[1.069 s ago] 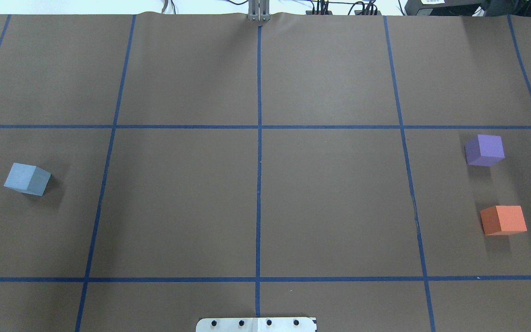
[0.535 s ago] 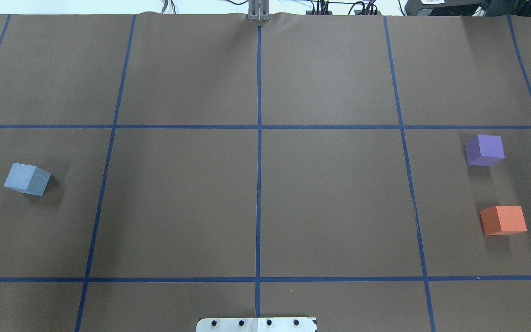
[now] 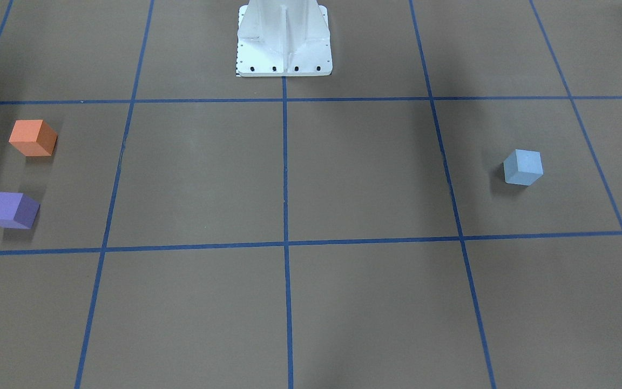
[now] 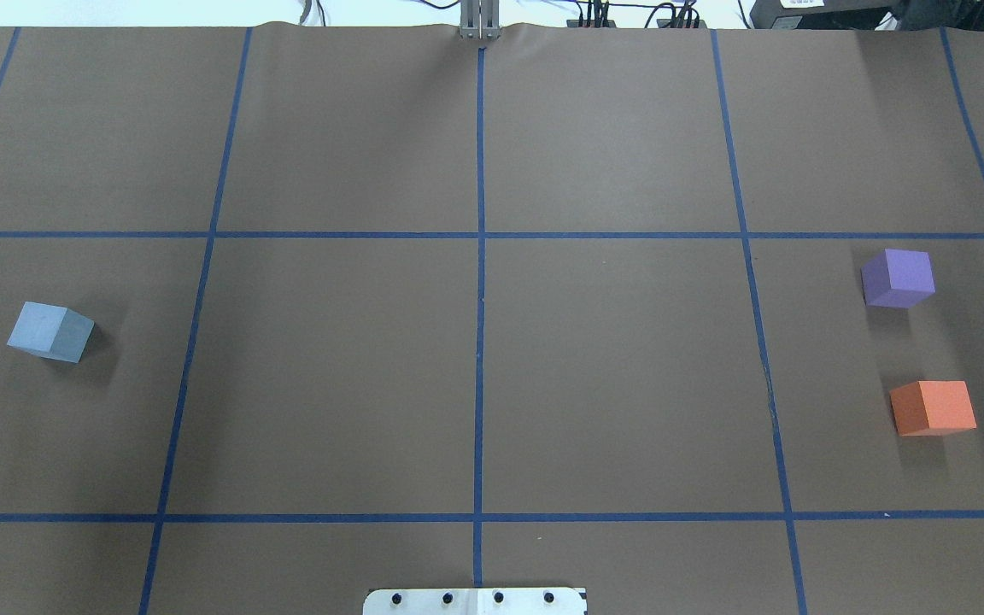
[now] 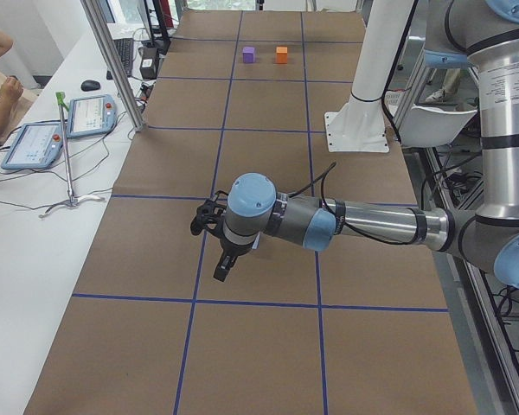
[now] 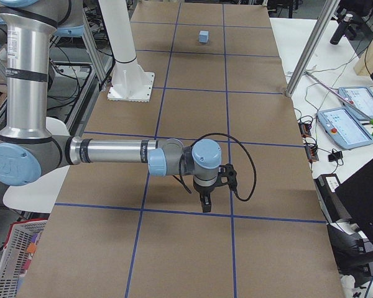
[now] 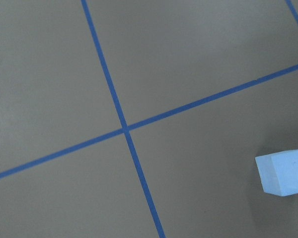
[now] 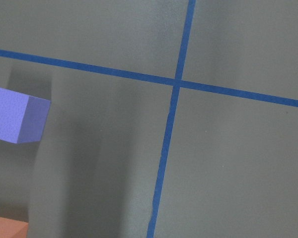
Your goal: Place blue block between orange and purple blocks
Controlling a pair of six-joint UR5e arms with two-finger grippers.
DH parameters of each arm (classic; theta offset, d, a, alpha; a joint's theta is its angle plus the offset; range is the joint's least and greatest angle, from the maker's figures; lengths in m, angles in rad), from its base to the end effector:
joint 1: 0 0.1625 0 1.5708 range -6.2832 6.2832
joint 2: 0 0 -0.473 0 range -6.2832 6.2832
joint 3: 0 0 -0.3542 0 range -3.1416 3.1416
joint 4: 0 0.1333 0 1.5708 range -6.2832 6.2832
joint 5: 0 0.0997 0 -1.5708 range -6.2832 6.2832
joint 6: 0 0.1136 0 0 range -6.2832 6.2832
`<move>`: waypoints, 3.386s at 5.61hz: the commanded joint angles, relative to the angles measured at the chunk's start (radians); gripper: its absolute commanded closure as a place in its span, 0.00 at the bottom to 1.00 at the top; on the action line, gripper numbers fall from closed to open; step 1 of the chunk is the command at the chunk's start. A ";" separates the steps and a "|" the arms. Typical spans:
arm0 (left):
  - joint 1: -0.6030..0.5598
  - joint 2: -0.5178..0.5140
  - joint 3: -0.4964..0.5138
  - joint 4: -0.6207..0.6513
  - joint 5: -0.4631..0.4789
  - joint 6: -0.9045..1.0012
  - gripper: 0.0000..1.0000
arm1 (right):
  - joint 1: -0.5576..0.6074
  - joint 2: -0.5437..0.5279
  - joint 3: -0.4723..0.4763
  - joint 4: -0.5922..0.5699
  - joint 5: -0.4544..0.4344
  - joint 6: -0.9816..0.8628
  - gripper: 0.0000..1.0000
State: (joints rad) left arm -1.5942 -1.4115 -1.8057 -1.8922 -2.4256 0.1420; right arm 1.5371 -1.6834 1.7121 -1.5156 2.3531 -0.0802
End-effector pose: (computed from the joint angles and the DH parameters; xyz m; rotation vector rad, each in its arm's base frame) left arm -0.0569 -0.3977 0.6330 0.4418 0.8114 0.2797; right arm 0.0395 -0.4086 0.6943 0.0978 -0.7804 -0.1408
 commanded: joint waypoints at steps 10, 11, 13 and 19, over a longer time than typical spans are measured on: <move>0.735 -0.030 0.111 -0.419 0.388 -0.915 0.00 | 0.000 -0.007 -0.003 0.000 -0.002 -0.001 0.00; 0.762 -0.036 0.132 -0.418 0.437 -0.907 0.04 | 0.000 -0.007 -0.003 0.000 -0.003 -0.001 0.00; 0.772 -0.064 0.141 -0.413 0.451 -0.901 1.00 | 0.000 -0.006 -0.002 0.000 -0.003 -0.001 0.00; 0.958 -0.675 0.077 0.159 0.450 -1.157 1.00 | 0.000 -0.006 -0.002 0.000 -0.002 -0.001 0.00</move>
State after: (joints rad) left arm -0.7170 -1.9376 -1.7492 -1.8623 -1.9802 -0.9337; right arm 1.5370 -1.6896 1.7105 -1.5155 2.3515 -0.0813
